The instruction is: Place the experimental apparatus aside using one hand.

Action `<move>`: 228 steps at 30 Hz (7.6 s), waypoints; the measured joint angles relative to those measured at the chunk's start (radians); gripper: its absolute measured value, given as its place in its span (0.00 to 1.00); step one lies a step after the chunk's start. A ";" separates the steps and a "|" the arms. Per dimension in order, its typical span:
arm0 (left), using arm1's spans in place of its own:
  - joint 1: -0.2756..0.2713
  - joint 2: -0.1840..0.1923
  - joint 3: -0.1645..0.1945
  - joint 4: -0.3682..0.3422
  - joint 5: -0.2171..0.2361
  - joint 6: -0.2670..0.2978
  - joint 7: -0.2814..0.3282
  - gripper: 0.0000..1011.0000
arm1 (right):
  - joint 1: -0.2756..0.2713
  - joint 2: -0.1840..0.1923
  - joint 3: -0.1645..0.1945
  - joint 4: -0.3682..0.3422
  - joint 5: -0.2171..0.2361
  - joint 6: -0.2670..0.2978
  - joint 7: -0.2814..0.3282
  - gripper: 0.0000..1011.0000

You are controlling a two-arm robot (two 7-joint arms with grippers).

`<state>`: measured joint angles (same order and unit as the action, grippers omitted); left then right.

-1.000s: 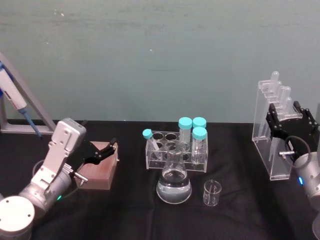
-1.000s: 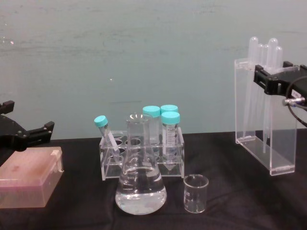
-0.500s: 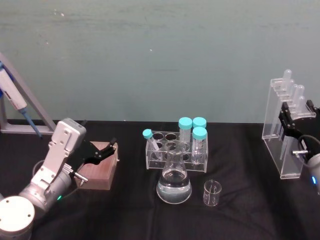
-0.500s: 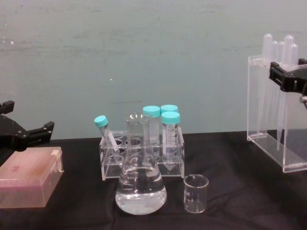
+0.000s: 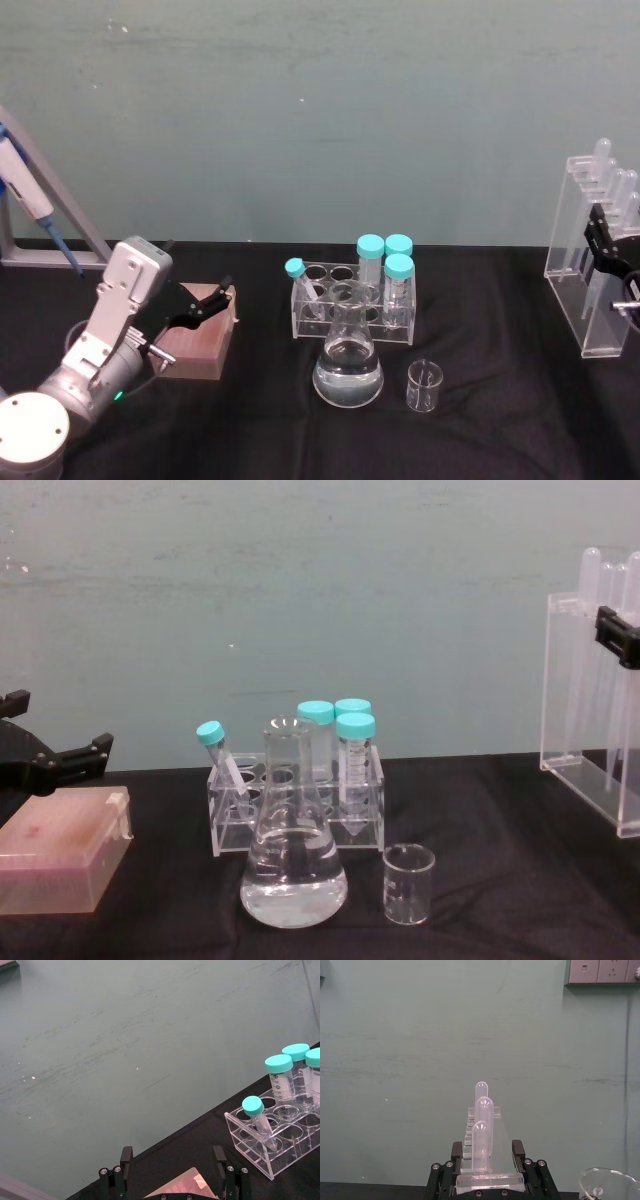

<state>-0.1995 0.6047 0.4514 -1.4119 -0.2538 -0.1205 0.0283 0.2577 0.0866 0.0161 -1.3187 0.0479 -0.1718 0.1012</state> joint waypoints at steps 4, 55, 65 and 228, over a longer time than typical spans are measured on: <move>0.000 0.000 0.000 0.000 0.000 0.000 0.000 0.99 | 0.000 0.009 0.009 0.004 0.009 -0.005 0.007 0.60; 0.000 0.000 0.000 0.000 0.000 0.000 0.000 0.99 | 0.019 0.076 0.076 0.060 0.077 -0.042 0.062 0.60; 0.000 0.000 0.000 0.000 0.000 0.000 0.000 0.99 | 0.025 0.080 0.077 0.074 0.075 -0.037 0.059 0.60; 0.000 0.000 0.000 0.000 0.000 0.000 0.000 0.99 | 0.016 0.102 0.074 0.093 0.053 -0.057 0.056 0.99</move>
<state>-0.1995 0.6047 0.4514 -1.4120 -0.2539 -0.1206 0.0283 0.2739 0.1885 0.0904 -1.2256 0.1010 -0.2285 0.1575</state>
